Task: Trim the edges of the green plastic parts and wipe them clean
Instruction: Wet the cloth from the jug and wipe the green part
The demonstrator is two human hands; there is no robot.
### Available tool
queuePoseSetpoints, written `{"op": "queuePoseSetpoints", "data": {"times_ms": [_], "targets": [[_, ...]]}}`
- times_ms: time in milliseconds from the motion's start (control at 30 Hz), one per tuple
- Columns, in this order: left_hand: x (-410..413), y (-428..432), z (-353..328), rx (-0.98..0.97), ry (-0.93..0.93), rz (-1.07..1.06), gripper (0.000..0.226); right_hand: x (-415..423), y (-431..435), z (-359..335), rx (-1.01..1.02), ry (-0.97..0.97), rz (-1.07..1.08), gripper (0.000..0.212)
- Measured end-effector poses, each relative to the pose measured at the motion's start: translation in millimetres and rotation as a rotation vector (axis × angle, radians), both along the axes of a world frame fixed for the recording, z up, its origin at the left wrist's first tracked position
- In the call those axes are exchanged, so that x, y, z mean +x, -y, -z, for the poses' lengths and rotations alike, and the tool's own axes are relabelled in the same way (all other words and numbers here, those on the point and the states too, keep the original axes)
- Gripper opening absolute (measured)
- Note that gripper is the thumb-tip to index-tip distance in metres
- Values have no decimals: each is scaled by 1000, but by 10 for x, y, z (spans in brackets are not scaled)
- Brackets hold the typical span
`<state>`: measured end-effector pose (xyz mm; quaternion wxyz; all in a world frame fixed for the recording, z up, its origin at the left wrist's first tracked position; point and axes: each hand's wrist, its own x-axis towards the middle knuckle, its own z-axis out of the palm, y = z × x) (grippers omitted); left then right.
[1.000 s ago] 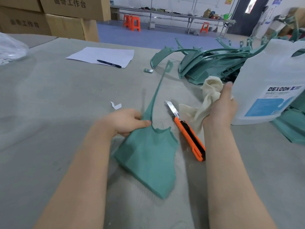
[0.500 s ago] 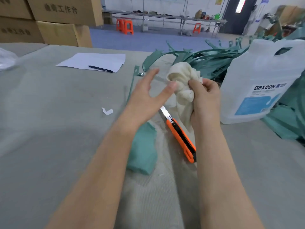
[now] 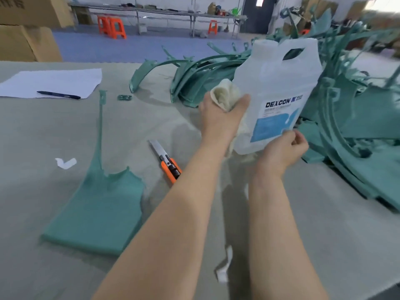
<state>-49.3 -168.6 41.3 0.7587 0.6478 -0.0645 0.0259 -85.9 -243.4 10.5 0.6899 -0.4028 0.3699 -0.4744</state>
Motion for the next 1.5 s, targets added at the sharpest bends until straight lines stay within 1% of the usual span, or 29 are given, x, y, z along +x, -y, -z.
{"op": "queuePoseSetpoints", "data": {"times_ms": [67, 133, 167, 200, 267, 333, 400, 500, 567, 700, 800, 867, 933, 1067, 1133, 1200, 1267, 1300, 1367, 1433, 1500], "targets": [[-39, 66, -72, 16, 145, -41, 53, 90, 4, 126, -7, -51, -68, 41], [-31, 94, -217, 148, 341, -124, 66, 166, -51, 208, -9, -70, -133, 51], [-18, 104, -330, 230, 445, -168, 68, 192, -80, 232, 6, -70, -159, 53], [9, 122, -456, 307, 541, -201, 66, 214, -103, 249, 20, -71, -175, 53], [80, 179, -707, 481, 671, -215, 50, 240, -126, 273, 18, -86, -188, 51], [167, 276, -860, 683, 686, -198, 34, 245, -116, 298, -11, -112, -183, 50], [243, 365, -905, 820, 641, -163, 29, 236, -94, 310, -35, -152, -179, 50], [291, 414, -904, 880, 596, -88, 29, 222, -89, 305, -37, -163, -179, 50], [297, 422, -906, 898, 570, -61, 33, 221, -93, 294, -29, -161, -183, 51], [286, 408, -832, 852, 539, -139, 53, 231, -92, 302, -17, -150, -203, 52], [224, 401, -759, 716, 507, -43, 57, 237, -102, 325, -22, -117, -241, 50], [201, 389, -732, 675, 526, -34, 54, 239, -102, 335, -2, -65, -269, 48], [201, 344, -694, 626, 554, -96, 47, 225, -109, 330, 16, -17, -288, 49], [174, 148, -612, 411, 541, -229, 40, 195, -86, 275, -7, 99, -304, 54], [134, 28, -680, 276, 546, -275, 38, 184, -59, 270, 58, 131, -329, 59], [94, -78, -793, 175, 573, -287, 31, 171, -51, 294, 152, 195, -488, 59], [51, -177, -876, 96, 576, -247, 13, 140, -76, 313, 272, 355, -684, 59], [52, -228, -907, 69, 548, -234, 13, 123, -87, 311, 333, 425, -738, 61], [75, -341, -922, 71, 445, -157, 14, 101, -99, 311, 401, 478, -774, 57], [81, -428, -917, 168, 363, -63, 12, 98, -87, 324, 404, 437, -753, 50], [78, -496, -890, 210, 323, -13, 4, 97, -79, 339, 402, 388, -738, 47]]}}
